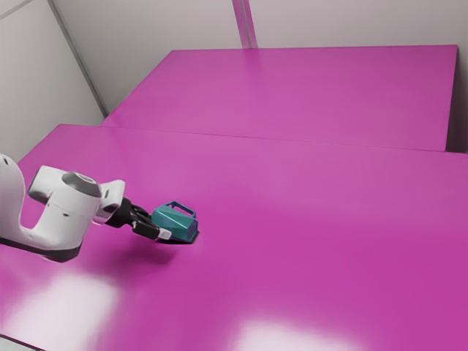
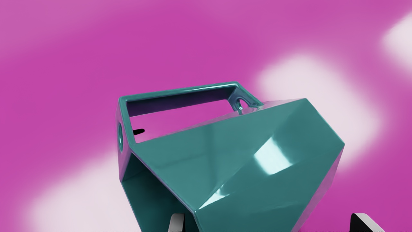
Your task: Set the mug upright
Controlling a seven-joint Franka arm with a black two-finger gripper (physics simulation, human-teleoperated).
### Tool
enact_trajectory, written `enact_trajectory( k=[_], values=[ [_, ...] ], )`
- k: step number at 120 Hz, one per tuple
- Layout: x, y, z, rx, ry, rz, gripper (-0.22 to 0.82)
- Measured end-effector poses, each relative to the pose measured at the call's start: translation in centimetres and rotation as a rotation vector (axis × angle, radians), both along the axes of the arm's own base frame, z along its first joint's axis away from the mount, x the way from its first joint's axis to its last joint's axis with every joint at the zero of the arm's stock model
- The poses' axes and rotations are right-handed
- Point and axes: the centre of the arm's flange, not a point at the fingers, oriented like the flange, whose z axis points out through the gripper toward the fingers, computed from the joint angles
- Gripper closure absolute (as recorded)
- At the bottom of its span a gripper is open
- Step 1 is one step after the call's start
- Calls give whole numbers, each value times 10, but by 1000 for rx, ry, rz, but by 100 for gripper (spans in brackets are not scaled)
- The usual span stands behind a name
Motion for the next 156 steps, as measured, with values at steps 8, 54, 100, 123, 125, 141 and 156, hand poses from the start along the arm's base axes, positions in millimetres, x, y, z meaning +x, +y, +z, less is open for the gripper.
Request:
enact_trajectory(
  k=[8,54,100,123,125,141,156],
  values=[
    [2,-2,0,11,-13,-12,13],
    [17,-28,17,55,-97,-111,32],
    [28,-26,39,118,-173,-138,66],
    [29,-26,43,133,-185,-138,74],
    [29,-25,43,134,-186,-137,75],
    [29,-24,50,146,-202,-127,76],
    [33,-27,62,162,-229,-137,77]
  ],
)
